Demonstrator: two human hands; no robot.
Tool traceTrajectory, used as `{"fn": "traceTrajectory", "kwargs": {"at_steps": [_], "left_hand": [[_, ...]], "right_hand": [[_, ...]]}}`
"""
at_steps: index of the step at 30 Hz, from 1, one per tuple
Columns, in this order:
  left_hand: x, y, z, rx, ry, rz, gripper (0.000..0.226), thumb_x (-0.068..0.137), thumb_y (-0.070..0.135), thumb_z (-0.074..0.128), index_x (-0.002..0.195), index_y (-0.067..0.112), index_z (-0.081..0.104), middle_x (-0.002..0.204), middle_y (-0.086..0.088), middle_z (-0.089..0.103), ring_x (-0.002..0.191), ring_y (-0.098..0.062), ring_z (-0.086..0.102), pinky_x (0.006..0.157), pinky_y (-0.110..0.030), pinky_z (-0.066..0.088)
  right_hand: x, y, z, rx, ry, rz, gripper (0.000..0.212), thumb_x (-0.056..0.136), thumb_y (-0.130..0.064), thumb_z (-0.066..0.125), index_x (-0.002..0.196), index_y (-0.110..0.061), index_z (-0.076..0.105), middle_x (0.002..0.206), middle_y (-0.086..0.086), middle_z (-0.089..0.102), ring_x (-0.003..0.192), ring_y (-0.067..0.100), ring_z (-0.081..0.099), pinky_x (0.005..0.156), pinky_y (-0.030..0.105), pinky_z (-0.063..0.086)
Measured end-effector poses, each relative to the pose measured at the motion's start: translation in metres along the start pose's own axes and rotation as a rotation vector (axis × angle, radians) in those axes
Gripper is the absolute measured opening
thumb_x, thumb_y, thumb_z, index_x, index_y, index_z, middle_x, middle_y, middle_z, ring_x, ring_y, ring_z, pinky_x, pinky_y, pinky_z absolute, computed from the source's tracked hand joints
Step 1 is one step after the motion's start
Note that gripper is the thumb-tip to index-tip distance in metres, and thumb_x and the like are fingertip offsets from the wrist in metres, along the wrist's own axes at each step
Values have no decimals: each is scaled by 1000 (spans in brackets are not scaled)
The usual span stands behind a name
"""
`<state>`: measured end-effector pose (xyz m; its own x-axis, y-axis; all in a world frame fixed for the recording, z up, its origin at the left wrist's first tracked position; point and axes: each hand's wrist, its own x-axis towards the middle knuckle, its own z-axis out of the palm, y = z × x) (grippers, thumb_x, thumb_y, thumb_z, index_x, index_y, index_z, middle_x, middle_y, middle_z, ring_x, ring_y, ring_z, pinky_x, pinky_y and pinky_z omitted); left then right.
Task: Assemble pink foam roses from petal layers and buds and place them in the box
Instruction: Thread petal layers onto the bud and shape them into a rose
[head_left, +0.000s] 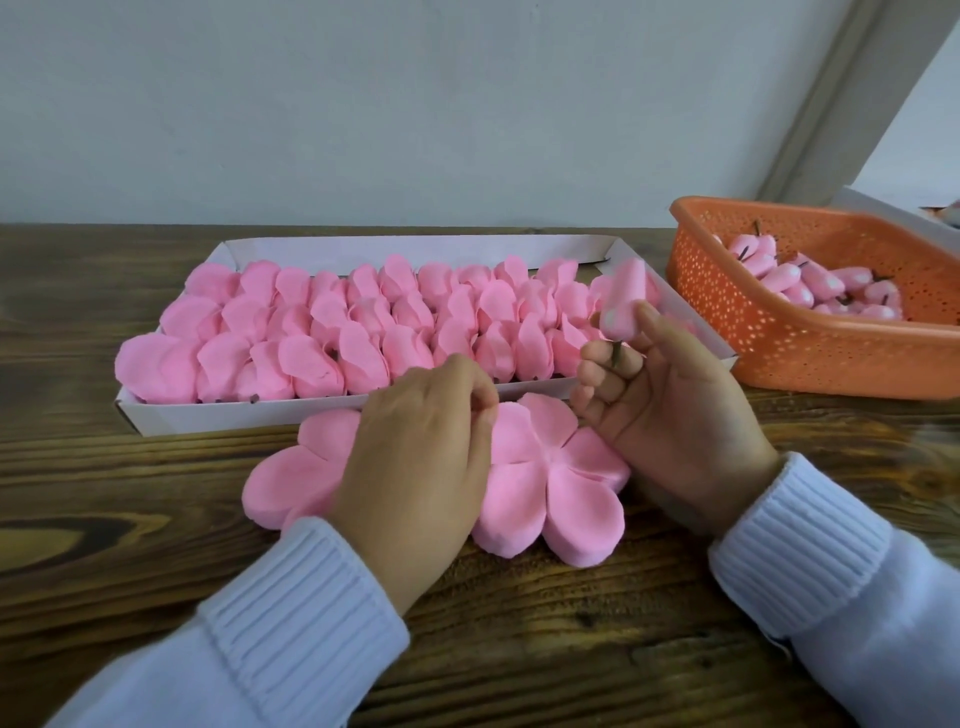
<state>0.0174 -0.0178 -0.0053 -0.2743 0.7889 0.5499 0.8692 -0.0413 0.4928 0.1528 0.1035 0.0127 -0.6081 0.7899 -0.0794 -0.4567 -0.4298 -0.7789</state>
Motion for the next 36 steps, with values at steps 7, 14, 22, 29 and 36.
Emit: {"fn": "traceTrajectory", "kwargs": {"at_steps": [7,14,22,29,36], "left_hand": [[-1,4,-1,-254,14,-52,19,93,10,53,97,25,42,77,2,68,70,-14,62,66,-38,49],[2,5,-5,-472,83,-182,30,93,1,49,94,31,49,87,11,66,82,4,60,71,-4,41],[8,5,-2,-840,98,-470,26,94,3,51,90,27,60,70,23,65,66,12,57,61,-3,42],[9,7,0,-1102,81,-661,20,92,6,55,86,23,64,73,5,69,68,-6,64,63,-23,52],[4,10,0,-1441,-214,-730,53,81,19,61,128,-5,51,125,-26,60,118,-36,58,101,-49,46]], "right_hand": [[0,3,-2,-31,-51,-83,19,81,-33,57,77,-16,66,82,6,73,79,17,72,65,28,57],[-2,0,-7,-320,-181,-249,27,78,-32,61,98,-15,66,112,9,62,110,21,59,100,37,47],[-13,-2,-2,-327,-484,-195,43,68,-36,83,103,-13,73,129,15,59,126,39,50,106,55,39],[-16,6,1,-576,-439,-116,32,71,-23,79,93,-2,68,91,19,61,84,29,55,78,41,45],[-14,7,-2,-547,-351,-179,19,71,-23,71,89,-16,74,83,5,70,78,17,65,71,27,54]]}}
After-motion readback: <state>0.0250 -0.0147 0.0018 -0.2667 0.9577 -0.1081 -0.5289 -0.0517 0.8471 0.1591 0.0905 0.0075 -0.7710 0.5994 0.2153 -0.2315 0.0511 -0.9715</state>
